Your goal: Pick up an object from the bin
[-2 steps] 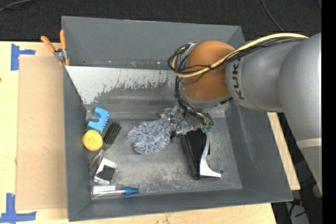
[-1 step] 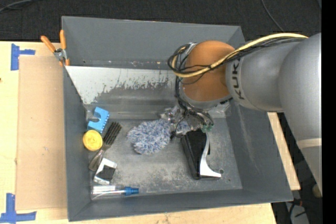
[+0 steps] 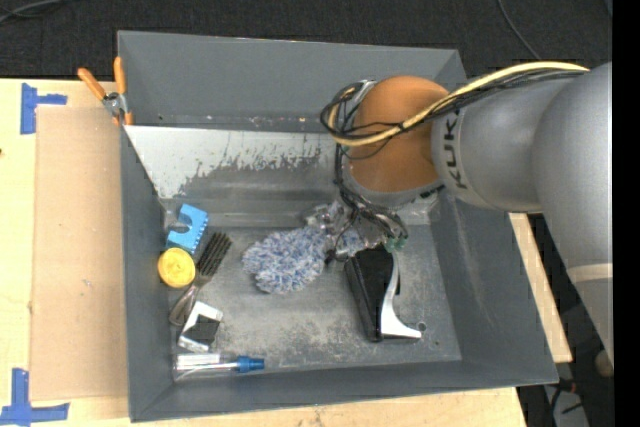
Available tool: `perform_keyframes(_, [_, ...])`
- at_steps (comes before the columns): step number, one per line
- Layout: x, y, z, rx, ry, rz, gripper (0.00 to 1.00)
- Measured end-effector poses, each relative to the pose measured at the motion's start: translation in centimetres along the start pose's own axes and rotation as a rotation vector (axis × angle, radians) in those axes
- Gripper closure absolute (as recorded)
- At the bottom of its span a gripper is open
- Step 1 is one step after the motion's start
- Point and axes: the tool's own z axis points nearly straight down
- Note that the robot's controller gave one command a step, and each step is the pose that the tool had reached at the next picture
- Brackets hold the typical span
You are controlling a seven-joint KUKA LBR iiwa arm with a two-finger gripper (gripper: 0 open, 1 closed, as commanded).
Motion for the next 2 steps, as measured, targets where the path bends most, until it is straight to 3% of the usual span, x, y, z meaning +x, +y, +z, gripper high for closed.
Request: perform_keyframes(2, [0.1,0.1,-2.6,-0.001,0.001,0.001,1.0])
